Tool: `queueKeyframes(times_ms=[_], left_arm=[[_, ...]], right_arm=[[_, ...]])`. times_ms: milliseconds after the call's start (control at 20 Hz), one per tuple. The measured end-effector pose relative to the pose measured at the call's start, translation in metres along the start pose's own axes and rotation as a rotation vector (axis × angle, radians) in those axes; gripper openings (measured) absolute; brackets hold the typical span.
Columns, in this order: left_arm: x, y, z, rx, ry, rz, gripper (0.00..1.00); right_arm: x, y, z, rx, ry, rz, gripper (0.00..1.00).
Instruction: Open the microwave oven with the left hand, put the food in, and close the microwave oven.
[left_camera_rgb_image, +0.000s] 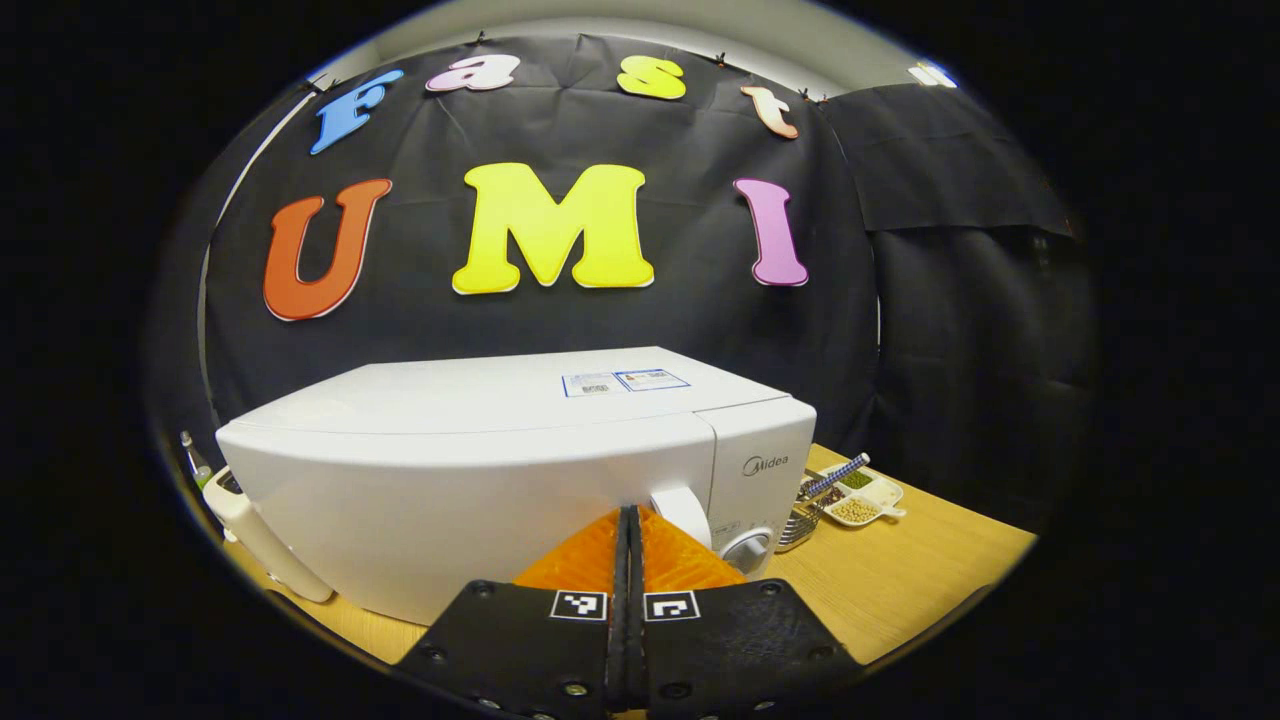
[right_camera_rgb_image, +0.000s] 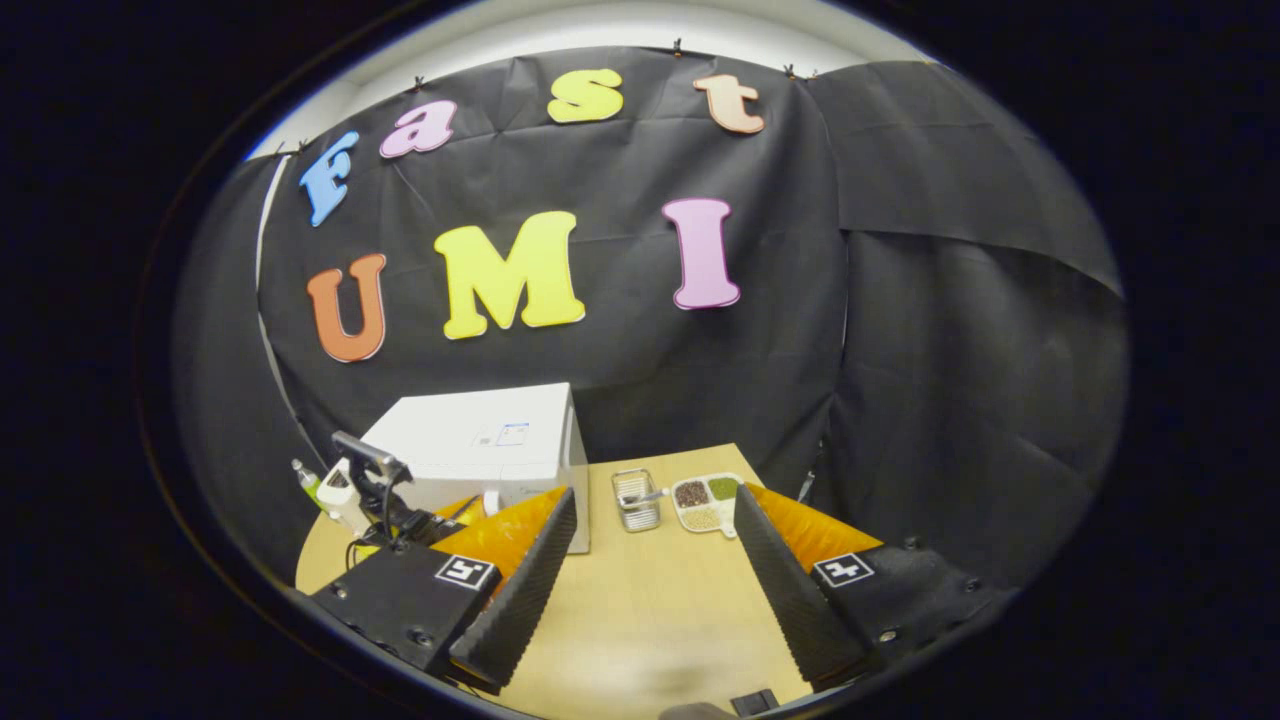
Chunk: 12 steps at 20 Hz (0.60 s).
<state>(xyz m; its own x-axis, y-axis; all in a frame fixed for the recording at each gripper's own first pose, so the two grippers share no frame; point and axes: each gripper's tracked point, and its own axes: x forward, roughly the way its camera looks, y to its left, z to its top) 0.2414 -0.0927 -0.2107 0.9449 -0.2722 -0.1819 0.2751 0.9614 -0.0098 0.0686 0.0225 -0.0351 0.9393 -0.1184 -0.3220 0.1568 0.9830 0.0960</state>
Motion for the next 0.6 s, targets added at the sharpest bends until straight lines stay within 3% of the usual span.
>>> queueKeyframes(times_ms=[50, 100, 150, 250, 300, 350, 400, 450, 500, 600], left_arm=[[-0.006, 0.001, 0.004, 0.006, -0.008, -0.001, 0.0], [-0.011, 0.0, 0.004, 0.009, 0.003, -0.005, 0.0], [-0.016, 0.004, 0.005, 0.008, 0.001, 0.007, 0.0], [-0.03, 0.011, 0.002, 0.005, 0.0, 0.027, 0.0], [-0.041, 0.015, 0.0, -0.002, 0.0, 0.035, 0.0], [-0.051, 0.017, -0.002, -0.006, -0.003, 0.038, 0.0], [-0.057, 0.022, -0.009, -0.012, 0.015, 0.062, 0.0], [-0.065, 0.026, -0.024, -0.021, 0.043, 0.085, 0.48], [-0.068, 0.032, -0.035, -0.025, 0.074, 0.115, 0.95], [-0.092, 0.033, -0.059, -0.043, 0.16, 0.142, 0.93]], right_arm=[[-0.003, 0.004, -0.001, -0.003, 0.0, 0.009, 0.92], [-0.004, 0.006, -0.003, -0.01, 0.0, 0.015, 0.92], [-0.006, 0.008, -0.005, -0.019, 0.002, 0.021, 1.0], [-0.011, 0.011, -0.009, -0.033, -0.001, 0.026, 1.0], [-0.014, 0.012, -0.01, -0.037, -0.007, 0.026, 0.92], [-0.015, 0.014, -0.01, -0.044, -0.015, 0.025, 1.0], [-0.017, 0.015, -0.012, -0.055, -0.023, 0.025, 1.0], [-0.018, 0.018, -0.014, -0.065, -0.028, 0.027, 1.0], [-0.02, 0.022, -0.018, -0.068, -0.027, 0.034, 0.92], [-0.023, 0.03, -0.023, -0.063, -0.024, 0.053, 0.92]])
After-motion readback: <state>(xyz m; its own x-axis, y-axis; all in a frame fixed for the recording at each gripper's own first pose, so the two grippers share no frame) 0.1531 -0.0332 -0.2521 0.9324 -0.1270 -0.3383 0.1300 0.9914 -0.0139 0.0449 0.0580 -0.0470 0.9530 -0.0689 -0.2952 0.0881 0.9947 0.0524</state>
